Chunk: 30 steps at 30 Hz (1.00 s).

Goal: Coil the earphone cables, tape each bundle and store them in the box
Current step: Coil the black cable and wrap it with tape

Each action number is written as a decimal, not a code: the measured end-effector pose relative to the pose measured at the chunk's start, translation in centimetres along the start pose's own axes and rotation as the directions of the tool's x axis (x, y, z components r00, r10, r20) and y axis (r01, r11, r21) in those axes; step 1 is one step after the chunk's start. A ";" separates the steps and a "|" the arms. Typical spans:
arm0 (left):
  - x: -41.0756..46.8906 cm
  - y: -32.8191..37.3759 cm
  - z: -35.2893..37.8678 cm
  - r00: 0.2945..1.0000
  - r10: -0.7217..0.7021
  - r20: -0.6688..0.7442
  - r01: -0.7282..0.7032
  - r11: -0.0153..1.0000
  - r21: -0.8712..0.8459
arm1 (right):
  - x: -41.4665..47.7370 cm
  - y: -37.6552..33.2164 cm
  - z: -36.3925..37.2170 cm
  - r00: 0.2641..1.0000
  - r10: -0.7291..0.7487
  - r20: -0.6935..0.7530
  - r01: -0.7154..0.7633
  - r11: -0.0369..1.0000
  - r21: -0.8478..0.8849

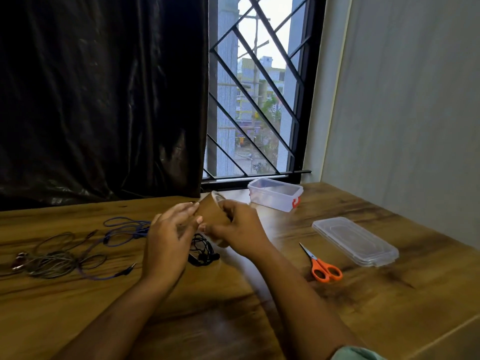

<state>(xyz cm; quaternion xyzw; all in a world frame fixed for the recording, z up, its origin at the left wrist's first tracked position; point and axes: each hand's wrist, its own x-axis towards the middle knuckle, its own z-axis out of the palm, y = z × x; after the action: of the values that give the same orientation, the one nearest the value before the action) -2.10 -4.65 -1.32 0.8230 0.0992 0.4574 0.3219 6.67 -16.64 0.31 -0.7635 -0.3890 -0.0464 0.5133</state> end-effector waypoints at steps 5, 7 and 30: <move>-0.2 0.2 -0.2 0.996 -0.042 -0.084 0.034 0.995 -0.091 | -0.3 0.0 0.6 1.000 -0.027 -0.017 0.027 0.999 0.045; -0.3 0.3 -0.4 0.994 -0.044 -0.100 0.035 0.995 -0.090 | -0.3 -0.1 0.6 0.999 -0.027 -0.025 0.029 0.997 0.068; 0.2 -0.2 -0.8 0.991 0.086 -0.098 -0.066 0.977 0.201 | -0.5 -0.5 0.2 0.991 -0.094 0.094 0.070 0.970 0.234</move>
<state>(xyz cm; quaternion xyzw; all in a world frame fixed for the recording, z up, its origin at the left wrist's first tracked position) -2.63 -4.05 -1.01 0.8287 0.1294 0.5002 0.2152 5.88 -16.64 0.35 -0.6836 -0.4493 0.0177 0.5748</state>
